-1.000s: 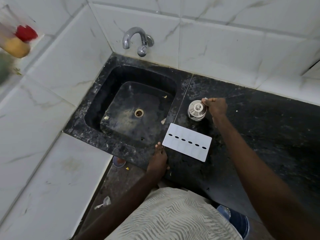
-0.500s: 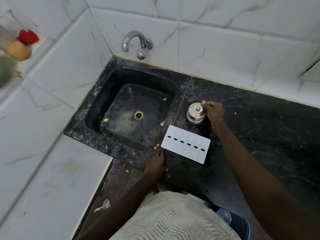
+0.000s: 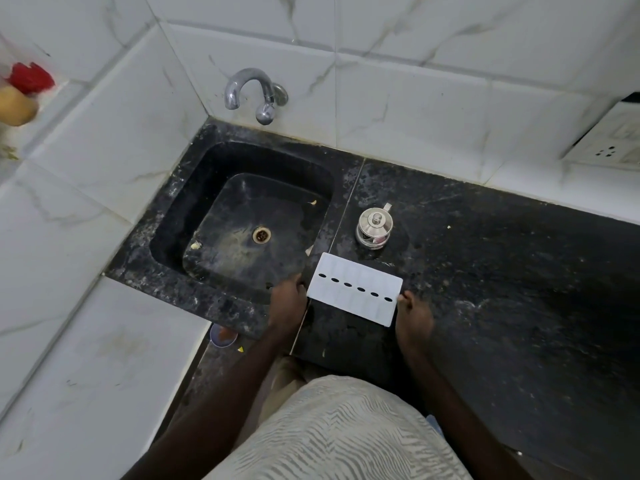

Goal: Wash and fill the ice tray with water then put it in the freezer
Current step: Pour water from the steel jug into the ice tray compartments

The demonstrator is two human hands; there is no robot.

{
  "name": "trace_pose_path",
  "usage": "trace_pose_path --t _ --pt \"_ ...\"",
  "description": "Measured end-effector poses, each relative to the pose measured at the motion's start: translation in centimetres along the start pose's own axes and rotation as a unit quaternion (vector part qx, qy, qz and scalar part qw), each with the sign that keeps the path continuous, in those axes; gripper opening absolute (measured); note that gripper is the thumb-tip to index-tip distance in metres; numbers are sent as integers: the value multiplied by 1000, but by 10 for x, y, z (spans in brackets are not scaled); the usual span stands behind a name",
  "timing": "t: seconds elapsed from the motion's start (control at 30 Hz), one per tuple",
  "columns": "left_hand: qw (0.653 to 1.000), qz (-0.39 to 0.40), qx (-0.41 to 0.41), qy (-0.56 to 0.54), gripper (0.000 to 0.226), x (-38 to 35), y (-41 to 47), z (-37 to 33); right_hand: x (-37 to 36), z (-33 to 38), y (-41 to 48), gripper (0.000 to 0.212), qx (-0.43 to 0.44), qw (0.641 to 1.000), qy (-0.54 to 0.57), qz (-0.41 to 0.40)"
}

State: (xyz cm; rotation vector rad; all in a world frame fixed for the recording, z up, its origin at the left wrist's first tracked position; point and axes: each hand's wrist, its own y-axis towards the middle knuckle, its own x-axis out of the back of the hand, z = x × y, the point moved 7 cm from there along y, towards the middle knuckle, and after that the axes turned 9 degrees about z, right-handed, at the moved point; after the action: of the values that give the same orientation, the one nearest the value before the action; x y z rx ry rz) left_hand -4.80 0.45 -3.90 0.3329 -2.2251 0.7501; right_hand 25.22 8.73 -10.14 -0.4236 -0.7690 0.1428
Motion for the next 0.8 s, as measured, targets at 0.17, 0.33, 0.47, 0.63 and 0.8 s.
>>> trace_pose_path --t 0.17,0.33,0.47,0.63,0.8 --pt "998 45 21 -31 20 -19 13 -12 -9 9 -19 26 25 999 16 32" --pt "996 25 56 -71 26 -22 6 -12 -3 4 -21 28 19 999 36 30" --pt "991 14 82 -108 29 -19 -4 -1 6 9 -25 33 38 997 60 32" --pt "983 -16 104 -152 28 -7 -24 15 11 21 -36 34 66 995 64 39" --pt "964 -53 130 -226 24 10 -48 37 7 37 -51 37 84 992 70 56"
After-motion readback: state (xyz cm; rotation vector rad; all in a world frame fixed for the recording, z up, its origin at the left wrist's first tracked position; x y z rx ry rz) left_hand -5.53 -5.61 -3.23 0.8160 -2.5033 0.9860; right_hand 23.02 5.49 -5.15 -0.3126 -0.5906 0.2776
